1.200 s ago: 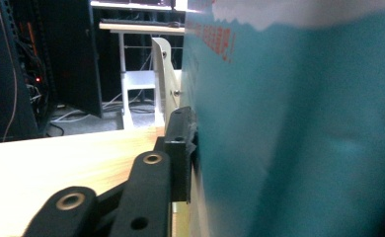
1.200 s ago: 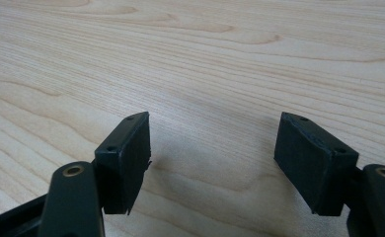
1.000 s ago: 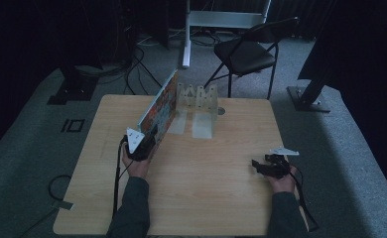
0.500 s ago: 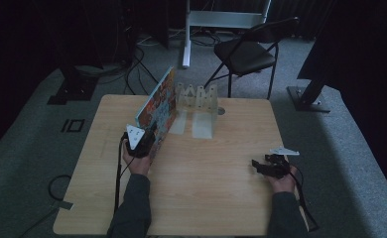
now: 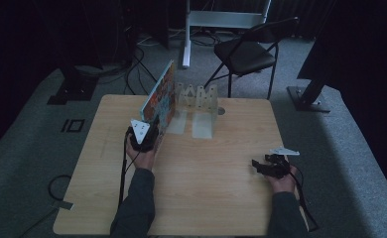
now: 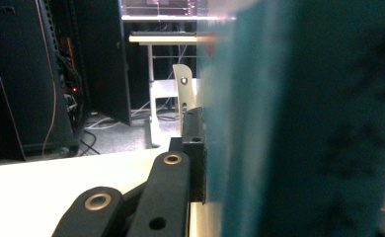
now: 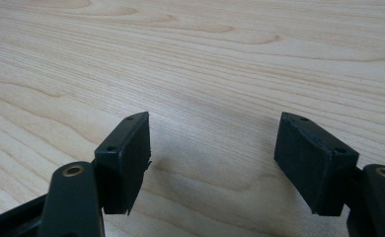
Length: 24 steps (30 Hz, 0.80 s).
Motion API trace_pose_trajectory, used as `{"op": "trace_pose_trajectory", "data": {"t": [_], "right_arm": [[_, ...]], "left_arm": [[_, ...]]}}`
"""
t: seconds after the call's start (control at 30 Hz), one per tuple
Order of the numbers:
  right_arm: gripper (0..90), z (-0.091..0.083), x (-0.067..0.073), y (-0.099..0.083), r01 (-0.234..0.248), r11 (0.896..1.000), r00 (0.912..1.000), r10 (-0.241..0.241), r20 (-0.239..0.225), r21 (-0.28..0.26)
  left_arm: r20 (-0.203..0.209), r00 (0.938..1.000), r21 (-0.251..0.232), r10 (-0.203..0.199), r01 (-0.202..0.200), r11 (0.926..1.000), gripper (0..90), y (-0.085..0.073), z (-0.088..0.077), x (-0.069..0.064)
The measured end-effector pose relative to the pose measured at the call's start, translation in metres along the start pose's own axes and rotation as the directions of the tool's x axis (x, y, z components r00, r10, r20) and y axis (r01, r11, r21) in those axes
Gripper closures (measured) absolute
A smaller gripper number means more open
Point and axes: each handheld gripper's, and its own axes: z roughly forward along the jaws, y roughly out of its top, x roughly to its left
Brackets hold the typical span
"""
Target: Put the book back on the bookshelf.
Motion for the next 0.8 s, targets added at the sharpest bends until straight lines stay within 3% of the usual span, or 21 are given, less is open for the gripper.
{"op": "trace_pose_trajectory", "data": {"t": [0.13,0.3,0.5,0.67,0.8], "right_arm": [[29.6,0.0,0.0,0.0,0.001,1.0,1.0,-0.001,0.001,0.0],[29.6,0.0,0.0,0.0,0.002,1.0,1.0,-0.002,0.002,0.001],[29.6,0.0,0.0,0.0,0.0,1.0,1.0,0.0,0.0,0.001],[29.6,0.0,0.0,0.0,-0.002,1.0,1.0,0.002,0.0,0.0],[29.6,0.0,0.0,0.0,-0.001,1.0,1.0,0.001,0.0,0.0]], "left_arm": [[-0.014,0.9998,0.007,0.011,-0.011,0.9999,81.4,-0.002,0.004,-0.002],[-0.014,0.9998,0.012,-0.012,0.012,0.9999,81.3,-0.005,0.008,-0.002],[-0.02,0.9998,0.006,-0.003,0.003,1.0,81.3,-0.002,0.012,-0.003],[0.009,0.9999,-0.002,-0.012,0.012,0.9999,81.3,-0.002,0.013,0.0],[0.003,0.9999,0.0,-0.011,0.011,0.9999,81.2,-0.003,0.016,-0.002]]}}
